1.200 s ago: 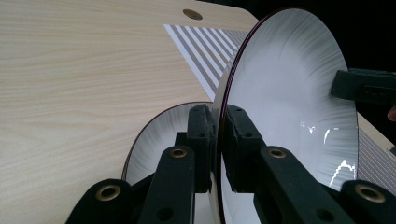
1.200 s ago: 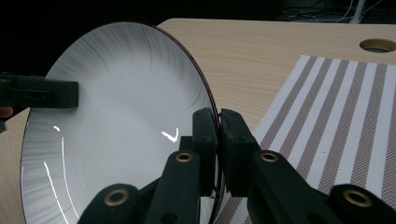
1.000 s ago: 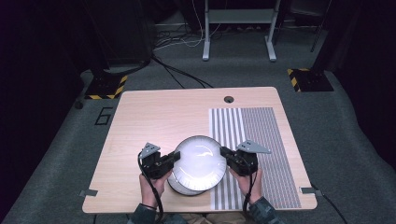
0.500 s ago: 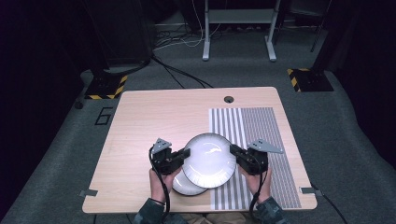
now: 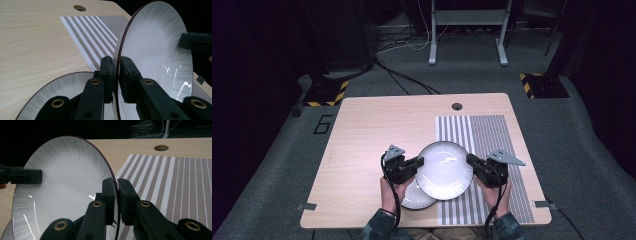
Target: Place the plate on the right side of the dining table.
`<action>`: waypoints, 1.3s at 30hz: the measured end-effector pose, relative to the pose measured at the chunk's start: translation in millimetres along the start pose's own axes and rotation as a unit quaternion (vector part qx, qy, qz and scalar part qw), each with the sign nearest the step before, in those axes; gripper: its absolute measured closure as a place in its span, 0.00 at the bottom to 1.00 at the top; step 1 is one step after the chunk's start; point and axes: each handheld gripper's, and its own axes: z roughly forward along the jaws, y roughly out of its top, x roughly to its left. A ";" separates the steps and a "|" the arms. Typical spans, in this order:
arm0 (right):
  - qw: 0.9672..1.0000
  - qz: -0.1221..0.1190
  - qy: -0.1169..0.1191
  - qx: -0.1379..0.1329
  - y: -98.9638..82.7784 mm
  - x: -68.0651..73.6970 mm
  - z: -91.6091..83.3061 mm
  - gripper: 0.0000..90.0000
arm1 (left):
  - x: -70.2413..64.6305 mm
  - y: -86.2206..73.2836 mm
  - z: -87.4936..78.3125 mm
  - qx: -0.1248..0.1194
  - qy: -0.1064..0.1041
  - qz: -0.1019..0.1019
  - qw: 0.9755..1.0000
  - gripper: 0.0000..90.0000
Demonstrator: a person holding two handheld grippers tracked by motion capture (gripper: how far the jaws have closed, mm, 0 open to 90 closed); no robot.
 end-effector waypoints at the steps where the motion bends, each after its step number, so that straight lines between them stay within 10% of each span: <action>1: 1.000 0.003 0.000 0.000 -0.2 -1.2 -0.9 0.93 | 0.0 0.0 0.0 0.000 0.000 0.000 1.000 0.89; 39: 0.998 0.027 -0.050 -0.007 5.1 -44.7 -19.0 0.93 | -23.8 23.1 58.1 0.025 -0.028 0.012 0.999 0.88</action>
